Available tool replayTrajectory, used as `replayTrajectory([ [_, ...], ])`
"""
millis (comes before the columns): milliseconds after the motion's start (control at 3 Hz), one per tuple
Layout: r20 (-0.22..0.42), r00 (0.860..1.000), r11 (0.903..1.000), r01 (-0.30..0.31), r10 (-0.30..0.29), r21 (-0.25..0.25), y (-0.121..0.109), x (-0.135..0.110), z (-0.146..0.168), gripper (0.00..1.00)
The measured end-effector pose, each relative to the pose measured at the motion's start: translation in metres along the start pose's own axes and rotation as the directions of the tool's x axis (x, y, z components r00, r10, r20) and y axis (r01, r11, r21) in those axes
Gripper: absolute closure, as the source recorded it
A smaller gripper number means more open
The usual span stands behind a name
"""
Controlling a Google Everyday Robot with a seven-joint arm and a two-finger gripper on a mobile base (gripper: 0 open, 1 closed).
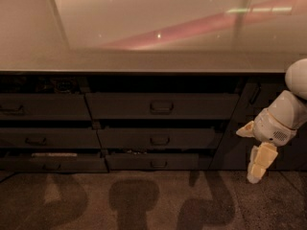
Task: Open top drawer
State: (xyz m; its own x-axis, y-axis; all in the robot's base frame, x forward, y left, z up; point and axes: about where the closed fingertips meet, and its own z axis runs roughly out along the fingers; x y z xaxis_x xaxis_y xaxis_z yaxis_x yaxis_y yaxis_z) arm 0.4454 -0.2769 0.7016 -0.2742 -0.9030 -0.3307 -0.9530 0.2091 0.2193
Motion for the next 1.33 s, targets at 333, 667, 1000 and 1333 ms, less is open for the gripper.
replayTrajectory([
  [333, 0.068, 0.996, 0.9977, -0.054, 0.051, 0.04, -0.02, -0.026, -0.013, 0.0],
  [667, 0.049, 0.998, 0.9964, -0.042, 0.038, 0.074, -0.028, -0.079, -0.031, 0.0],
  [1000, -0.012, 1.0, 0.9949, -0.009, 0.01, 0.1, -0.04, -0.152, -0.046, 0.0],
  [1333, -0.012, 1.0, 0.995, -0.008, 0.009, 0.1, -0.04, -0.153, -0.045, 0.0],
])
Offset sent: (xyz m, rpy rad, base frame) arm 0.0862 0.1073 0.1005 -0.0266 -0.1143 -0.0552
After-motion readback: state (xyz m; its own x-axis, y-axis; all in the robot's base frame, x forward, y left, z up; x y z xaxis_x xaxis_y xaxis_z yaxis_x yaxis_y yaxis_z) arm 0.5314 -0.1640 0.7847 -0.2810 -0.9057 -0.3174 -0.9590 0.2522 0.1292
